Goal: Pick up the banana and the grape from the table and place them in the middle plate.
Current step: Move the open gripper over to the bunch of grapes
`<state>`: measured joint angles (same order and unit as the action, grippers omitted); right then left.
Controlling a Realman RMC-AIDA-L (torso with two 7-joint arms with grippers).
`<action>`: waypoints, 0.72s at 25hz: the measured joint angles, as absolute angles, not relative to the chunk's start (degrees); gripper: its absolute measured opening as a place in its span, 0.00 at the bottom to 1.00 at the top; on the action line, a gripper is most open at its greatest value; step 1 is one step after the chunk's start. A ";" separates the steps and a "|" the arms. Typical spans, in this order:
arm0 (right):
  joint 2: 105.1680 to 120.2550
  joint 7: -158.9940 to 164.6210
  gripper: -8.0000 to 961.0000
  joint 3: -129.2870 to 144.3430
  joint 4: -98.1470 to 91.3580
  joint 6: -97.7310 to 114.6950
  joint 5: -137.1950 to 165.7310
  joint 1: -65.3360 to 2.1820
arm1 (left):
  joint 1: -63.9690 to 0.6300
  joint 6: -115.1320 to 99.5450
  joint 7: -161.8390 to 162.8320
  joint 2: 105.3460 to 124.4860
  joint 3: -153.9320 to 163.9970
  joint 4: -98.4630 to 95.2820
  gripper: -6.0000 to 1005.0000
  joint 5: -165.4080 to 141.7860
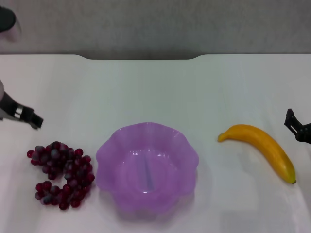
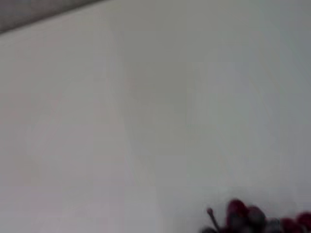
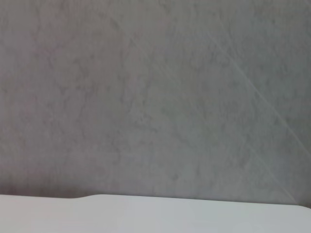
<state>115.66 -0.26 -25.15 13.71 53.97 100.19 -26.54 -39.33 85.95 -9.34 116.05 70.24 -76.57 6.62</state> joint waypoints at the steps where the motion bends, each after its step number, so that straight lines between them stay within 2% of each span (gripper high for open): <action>1: 115.66 -0.26 0.93 -25.14 13.71 53.96 100.20 -26.56 | -39.37 86.00 -9.76 116.09 70.18 -75.58 0.89 7.10; 9: 115.66 -0.26 0.93 -25.13 13.71 53.96 100.20 -26.60 | -41.42 85.66 -12.32 116.27 71.43 -68.70 0.89 8.60; 18: 115.66 -0.26 0.93 -25.14 13.68 53.96 100.19 -26.56 | -40.98 80.65 -12.80 116.42 74.68 -64.97 0.89 12.81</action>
